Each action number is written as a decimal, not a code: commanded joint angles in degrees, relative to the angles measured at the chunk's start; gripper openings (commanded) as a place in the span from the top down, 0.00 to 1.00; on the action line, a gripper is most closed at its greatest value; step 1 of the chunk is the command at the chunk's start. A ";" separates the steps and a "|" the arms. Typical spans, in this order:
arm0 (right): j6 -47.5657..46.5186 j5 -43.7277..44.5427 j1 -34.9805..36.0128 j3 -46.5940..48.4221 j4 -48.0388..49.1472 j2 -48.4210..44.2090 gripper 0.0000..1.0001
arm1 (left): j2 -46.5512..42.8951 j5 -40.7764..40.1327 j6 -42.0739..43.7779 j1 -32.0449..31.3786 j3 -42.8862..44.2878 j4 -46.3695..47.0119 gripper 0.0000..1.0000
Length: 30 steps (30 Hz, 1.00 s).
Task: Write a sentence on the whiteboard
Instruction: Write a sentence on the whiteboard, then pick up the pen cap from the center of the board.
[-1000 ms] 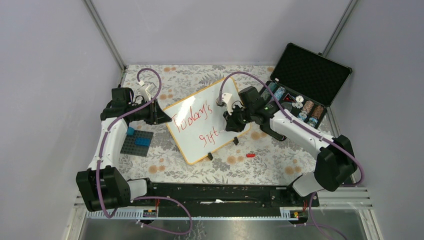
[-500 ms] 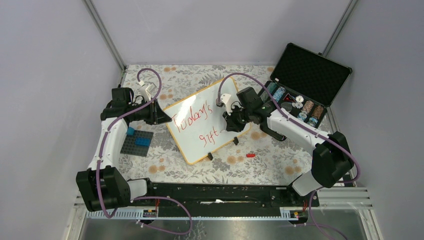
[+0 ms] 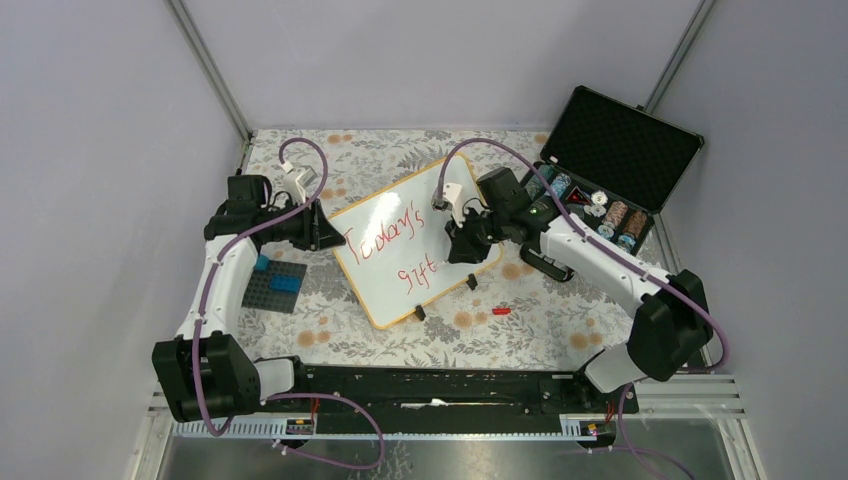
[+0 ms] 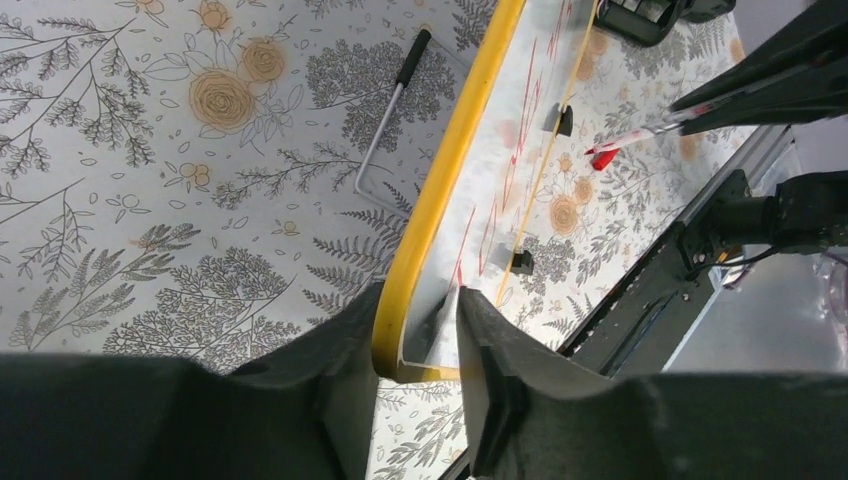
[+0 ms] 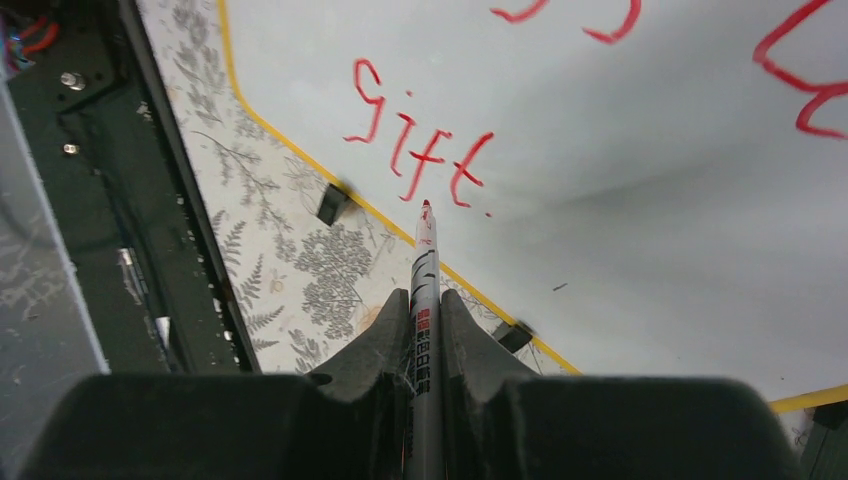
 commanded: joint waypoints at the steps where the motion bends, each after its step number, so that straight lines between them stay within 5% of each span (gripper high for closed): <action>1: 0.10 -5.91 -0.26 5.20 -4.01 -3.87 1.00 | -1.11 -1.96 0.98 -0.68 0.98 0.38 0.58; 14: 5.37 -13.51 -7.90 8.95 -5.02 -5.94 1.00 | -1.20 -6.49 1.29 0.27 11.03 -4.38 0.19; 21: 10.37 -20.18 -20.95 9.34 -1.78 -7.60 1.00 | 1.20 -7.42 4.00 0.25 25.73 -9.01 0.16; 30: 19.46 -25.54 -40.95 3.53 6.43 -10.14 1.00 | 12.69 -17.62 8.26 -24.37 41.46 -15.42 0.21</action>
